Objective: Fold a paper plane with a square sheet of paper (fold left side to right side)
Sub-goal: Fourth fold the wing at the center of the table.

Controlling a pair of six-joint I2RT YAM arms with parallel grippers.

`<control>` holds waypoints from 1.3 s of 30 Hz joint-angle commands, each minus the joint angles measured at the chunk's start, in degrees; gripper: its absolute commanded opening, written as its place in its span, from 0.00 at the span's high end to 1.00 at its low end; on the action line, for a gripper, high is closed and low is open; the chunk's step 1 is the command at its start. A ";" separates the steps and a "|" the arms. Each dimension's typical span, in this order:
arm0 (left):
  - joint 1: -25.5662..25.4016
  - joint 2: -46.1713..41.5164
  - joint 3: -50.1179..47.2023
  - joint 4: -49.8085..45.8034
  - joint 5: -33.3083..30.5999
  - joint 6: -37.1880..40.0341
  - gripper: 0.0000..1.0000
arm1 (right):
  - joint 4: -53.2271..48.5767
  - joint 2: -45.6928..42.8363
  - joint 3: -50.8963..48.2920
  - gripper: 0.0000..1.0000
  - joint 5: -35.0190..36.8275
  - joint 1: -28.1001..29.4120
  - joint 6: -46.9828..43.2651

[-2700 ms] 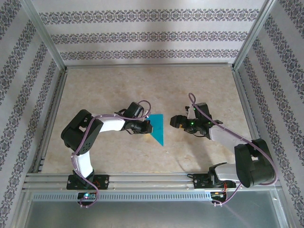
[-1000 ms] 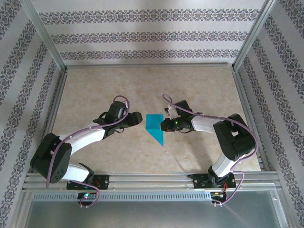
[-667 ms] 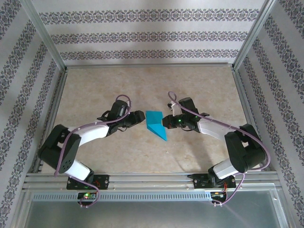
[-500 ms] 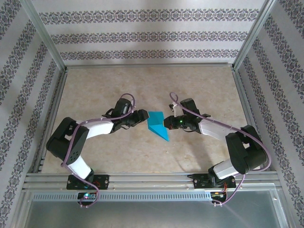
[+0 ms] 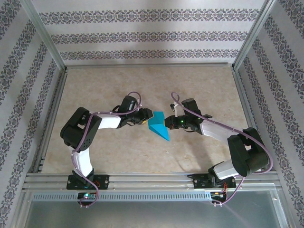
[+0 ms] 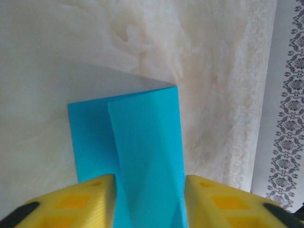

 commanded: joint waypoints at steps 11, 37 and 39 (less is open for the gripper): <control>0.45 -0.24 2.33 0.81 -0.11 1.67 0.98 | -5.48 -4.94 0.29 0.71 5.55 -0.96 -1.00; -1.33 -6.89 -0.74 -2.19 -6.04 -2.37 0.99 | -25.11 5.46 13.49 0.56 52.86 33.12 2.96; -1.35 -6.83 -0.78 -2.22 -6.02 -2.41 0.99 | -24.35 7.34 14.23 0.56 53.83 33.47 2.76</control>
